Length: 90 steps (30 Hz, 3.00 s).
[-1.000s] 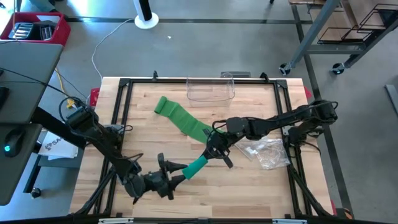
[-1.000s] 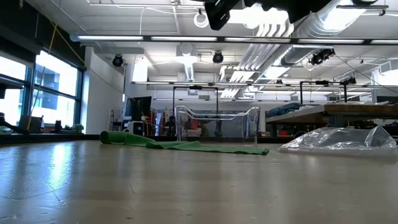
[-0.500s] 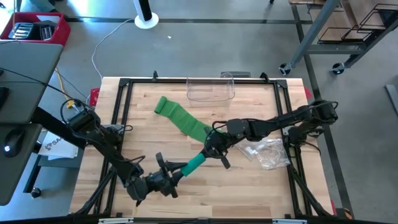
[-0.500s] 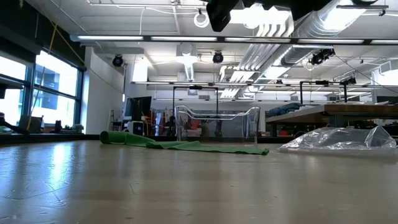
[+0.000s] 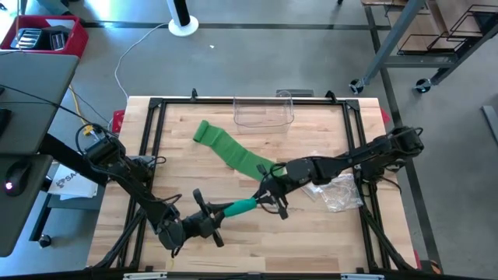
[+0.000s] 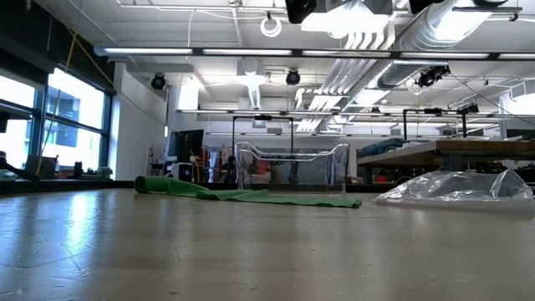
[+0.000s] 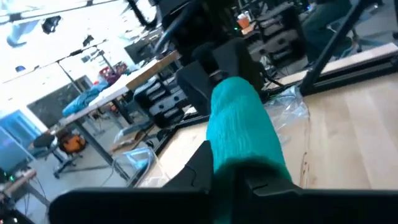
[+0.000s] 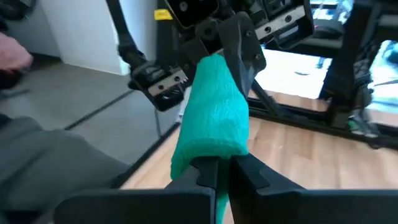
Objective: Roll bandage
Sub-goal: Roll the blue bandage
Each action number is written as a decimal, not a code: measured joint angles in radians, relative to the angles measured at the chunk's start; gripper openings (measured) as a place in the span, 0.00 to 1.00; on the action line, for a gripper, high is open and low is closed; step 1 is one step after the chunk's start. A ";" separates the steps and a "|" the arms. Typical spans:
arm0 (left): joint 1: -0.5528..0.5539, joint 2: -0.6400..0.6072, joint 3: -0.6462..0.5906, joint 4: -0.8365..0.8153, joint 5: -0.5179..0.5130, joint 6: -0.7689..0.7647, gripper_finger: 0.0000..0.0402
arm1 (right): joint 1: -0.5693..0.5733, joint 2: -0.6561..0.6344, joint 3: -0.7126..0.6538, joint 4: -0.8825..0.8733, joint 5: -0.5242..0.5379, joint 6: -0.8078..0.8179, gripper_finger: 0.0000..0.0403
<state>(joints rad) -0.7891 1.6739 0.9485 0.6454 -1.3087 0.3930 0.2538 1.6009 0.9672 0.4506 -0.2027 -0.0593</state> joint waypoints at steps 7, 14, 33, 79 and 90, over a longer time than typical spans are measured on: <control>-0.009 -0.002 -0.002 -0.003 -0.014 -0.092 0.01 | 0.012 -0.010 0.001 -0.061 0.125 -0.054 0.21; -0.034 -0.004 -0.003 0.012 -0.089 -0.165 0.01 | 0.022 -0.079 -0.002 -0.313 0.324 -0.082 0.38; -0.042 -0.009 -0.002 0.434 0.058 0.231 0.00 | 0.101 0.065 0.000 0.213 0.299 -0.078 0.36; -0.066 -0.006 -0.004 0.607 0.113 0.455 0.01 | 0.176 0.182 0.002 0.330 0.364 -0.209 0.00; -0.041 -0.009 -0.002 0.315 0.053 0.269 0.01 | 0.169 0.175 0.000 0.346 0.341 -0.142 0.00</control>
<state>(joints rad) -0.8299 1.6650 0.9466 0.9609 -1.2554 0.6620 0.4226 1.7763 0.9672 0.7969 0.1379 -0.2014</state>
